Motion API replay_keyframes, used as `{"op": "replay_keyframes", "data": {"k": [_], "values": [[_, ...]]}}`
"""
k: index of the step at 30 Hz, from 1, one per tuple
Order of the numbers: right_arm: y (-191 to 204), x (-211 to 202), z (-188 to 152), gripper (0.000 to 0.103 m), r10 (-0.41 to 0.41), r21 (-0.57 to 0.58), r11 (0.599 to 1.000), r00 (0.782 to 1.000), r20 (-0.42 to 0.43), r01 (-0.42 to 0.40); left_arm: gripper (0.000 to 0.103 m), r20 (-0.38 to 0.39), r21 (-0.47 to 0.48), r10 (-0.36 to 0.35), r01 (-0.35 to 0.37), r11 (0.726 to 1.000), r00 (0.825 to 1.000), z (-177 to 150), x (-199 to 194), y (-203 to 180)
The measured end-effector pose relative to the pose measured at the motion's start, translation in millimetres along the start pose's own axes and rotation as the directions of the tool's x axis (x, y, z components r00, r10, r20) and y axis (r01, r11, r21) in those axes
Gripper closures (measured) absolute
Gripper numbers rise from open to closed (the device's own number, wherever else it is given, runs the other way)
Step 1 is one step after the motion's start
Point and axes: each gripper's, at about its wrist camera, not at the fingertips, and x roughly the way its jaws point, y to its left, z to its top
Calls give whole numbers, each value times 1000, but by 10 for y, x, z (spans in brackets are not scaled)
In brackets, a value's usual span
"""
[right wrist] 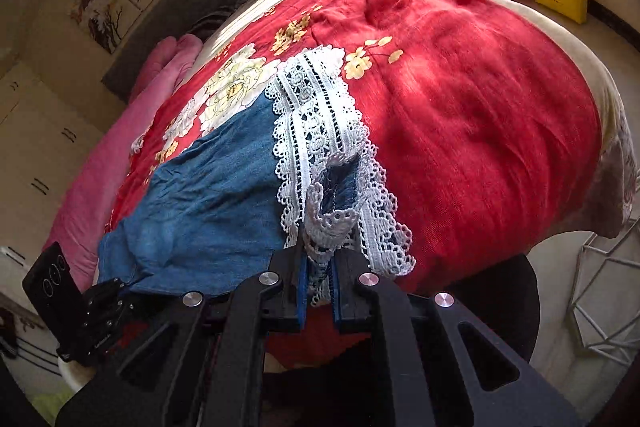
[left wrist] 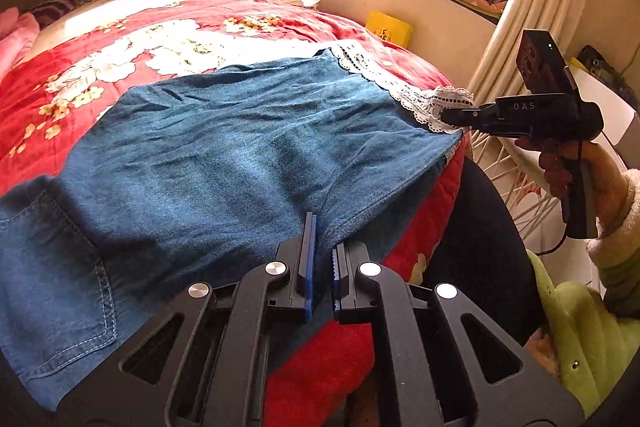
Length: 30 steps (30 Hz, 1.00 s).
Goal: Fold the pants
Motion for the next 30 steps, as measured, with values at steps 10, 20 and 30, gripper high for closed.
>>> {"op": "replay_keyframes", "data": {"k": [10,20,30], "values": [[-148,51,-62,93,-2,34,999,1000,-8,3,97,-46,23,12,-11,1000,999,-77,92,-36],[-131,-467,47,73,-78,-45,995,991,111,83,88,-50,34,12,-10,999,999,-123,70,-63],[274,47,-56,74,-25,-212,977,998,-53,13,66,45,-35,31,-29,999,999,-180,-390,-105]]}}
